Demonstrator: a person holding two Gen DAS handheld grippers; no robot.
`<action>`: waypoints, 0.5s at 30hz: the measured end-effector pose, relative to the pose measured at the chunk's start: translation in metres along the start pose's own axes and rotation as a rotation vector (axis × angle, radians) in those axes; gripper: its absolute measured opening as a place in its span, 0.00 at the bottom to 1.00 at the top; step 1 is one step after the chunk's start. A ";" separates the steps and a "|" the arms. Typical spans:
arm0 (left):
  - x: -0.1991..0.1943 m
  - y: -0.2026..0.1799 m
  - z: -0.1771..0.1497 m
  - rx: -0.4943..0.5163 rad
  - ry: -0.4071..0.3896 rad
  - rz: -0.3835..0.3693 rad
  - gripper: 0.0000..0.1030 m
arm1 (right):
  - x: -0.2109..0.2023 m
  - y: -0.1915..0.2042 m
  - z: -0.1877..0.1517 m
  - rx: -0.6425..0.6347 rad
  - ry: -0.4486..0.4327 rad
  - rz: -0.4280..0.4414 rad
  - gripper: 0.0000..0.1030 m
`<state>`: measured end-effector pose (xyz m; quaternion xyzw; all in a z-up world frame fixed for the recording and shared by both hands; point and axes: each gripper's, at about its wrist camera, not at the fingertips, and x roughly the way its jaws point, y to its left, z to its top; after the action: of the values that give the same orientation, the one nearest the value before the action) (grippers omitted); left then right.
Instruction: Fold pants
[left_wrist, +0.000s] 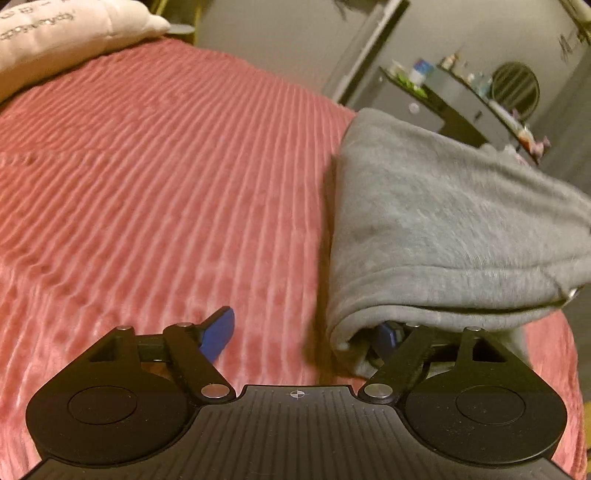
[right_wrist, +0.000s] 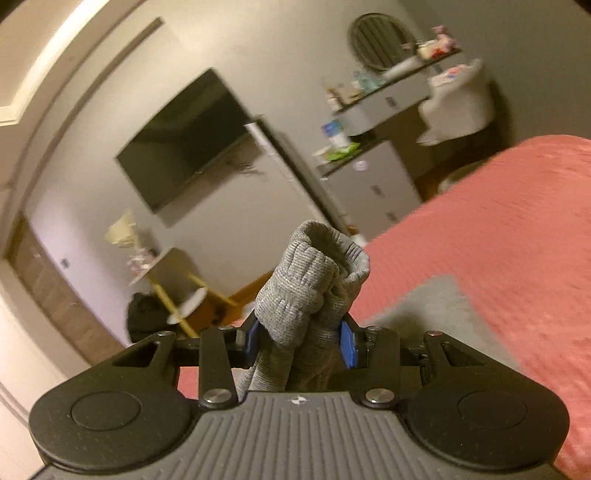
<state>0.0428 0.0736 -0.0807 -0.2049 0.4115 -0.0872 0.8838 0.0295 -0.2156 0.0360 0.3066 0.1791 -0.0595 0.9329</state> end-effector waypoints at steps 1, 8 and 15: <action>0.003 0.000 0.000 -0.003 0.017 0.010 0.85 | 0.003 -0.011 -0.005 0.005 0.004 -0.030 0.41; 0.010 -0.008 -0.003 0.038 0.059 0.034 0.87 | 0.036 -0.122 -0.056 0.404 0.215 -0.121 0.56; 0.012 -0.010 -0.002 0.043 0.066 0.039 0.89 | 0.049 -0.122 -0.057 0.457 0.198 -0.041 0.84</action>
<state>0.0492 0.0602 -0.0852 -0.1748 0.4422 -0.0857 0.8755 0.0313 -0.2801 -0.0923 0.5101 0.2575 -0.0869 0.8161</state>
